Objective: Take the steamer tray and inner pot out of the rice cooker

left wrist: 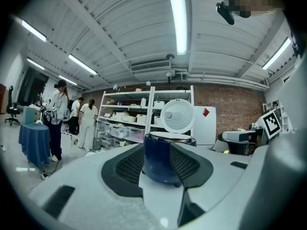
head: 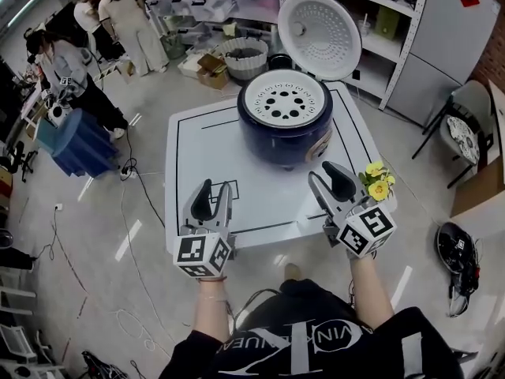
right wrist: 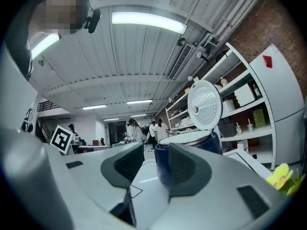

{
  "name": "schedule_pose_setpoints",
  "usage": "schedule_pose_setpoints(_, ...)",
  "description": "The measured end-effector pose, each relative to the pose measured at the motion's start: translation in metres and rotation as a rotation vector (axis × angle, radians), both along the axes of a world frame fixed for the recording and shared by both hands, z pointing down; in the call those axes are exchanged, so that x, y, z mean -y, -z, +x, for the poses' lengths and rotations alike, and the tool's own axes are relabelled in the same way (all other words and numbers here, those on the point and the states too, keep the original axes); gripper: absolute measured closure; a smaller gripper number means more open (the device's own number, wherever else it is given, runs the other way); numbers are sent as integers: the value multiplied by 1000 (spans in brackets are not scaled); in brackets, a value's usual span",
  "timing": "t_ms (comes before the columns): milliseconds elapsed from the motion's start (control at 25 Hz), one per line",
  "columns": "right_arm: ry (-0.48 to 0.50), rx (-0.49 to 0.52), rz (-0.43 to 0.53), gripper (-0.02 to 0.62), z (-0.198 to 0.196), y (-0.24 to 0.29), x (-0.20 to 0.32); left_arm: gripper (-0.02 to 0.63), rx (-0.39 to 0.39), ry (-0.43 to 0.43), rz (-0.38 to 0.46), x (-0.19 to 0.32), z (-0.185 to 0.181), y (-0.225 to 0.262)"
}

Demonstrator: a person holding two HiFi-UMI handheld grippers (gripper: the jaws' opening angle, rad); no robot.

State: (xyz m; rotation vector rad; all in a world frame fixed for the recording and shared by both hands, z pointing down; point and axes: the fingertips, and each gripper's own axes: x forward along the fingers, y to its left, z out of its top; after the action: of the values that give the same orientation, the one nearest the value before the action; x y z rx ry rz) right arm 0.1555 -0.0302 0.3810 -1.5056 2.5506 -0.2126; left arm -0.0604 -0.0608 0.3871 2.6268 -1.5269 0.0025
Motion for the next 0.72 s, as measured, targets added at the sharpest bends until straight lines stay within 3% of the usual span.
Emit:
schedule_pose_setpoints(440, -46, 18, -28, 445, 20, 2, 60, 465, 27, -37, -24, 64, 27, 5)
schedule_pose_setpoints(720, -149, -8, -70, 445, 37, 6, 99, 465, 40, -125, -29, 114, 40, 18)
